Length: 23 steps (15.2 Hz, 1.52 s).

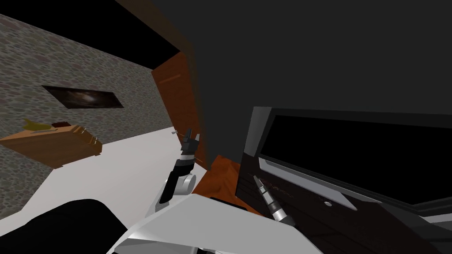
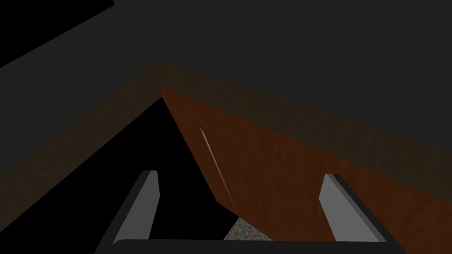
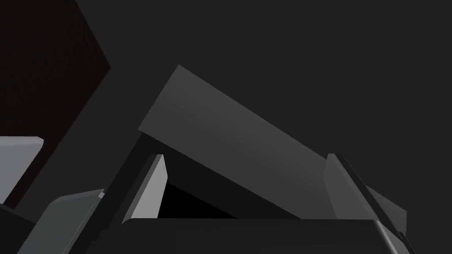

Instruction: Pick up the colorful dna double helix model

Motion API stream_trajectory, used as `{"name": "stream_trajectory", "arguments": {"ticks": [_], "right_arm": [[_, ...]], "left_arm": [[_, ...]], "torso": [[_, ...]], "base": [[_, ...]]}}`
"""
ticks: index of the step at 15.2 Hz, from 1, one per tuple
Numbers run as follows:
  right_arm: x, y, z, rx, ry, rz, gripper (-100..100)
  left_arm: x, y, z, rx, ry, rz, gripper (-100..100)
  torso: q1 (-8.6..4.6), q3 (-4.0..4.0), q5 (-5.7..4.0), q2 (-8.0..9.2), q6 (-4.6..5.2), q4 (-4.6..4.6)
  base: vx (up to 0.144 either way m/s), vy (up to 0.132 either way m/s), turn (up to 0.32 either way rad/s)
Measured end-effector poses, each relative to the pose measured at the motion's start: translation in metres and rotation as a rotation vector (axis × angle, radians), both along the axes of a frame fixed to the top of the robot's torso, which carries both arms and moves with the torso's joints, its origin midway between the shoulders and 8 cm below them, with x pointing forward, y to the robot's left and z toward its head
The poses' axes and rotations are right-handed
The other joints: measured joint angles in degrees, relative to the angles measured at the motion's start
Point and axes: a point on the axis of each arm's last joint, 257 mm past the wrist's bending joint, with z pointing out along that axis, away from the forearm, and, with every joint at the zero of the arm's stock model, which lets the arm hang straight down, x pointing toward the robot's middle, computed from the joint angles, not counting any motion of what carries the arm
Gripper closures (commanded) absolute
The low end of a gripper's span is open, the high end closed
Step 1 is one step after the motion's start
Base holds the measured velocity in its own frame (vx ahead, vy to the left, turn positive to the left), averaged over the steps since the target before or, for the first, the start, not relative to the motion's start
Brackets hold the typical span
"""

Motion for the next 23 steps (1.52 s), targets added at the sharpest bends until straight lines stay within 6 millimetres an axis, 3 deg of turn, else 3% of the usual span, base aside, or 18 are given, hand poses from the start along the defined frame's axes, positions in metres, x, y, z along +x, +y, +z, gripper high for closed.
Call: {"name": "stream_trajectory", "arguments": {"ticks": [9,18,23], "right_arm": [[-0.049,-0.019,-0.096,-0.241,0.177,0.096,-100],[-0.115,-0.069,-0.175,-0.489,0.346,0.208,-100],[-0.161,-0.112,-0.210,-0.649,0.447,0.287,-100]], "left_arm": [[0.000,0.000,0.000,0.000,0.000,0.000,0],[0.000,0.000,0.000,0.000,0.000,0.000,0],[0.000,0.000,0.000,0.000,0.000,0.000,0]], "torso": [[-0.01,0.00,0.00,0.00,0.00,0.00],[0.00,-0.02,0.01,-0.04,0.00,-0.01],[-0.02,-0.05,0.00,-0.10,0.01,-0.02]], "base": [[0.018,0.044,0.106],[0.028,0.044,0.110],[0.038,0.036,0.107]]}}
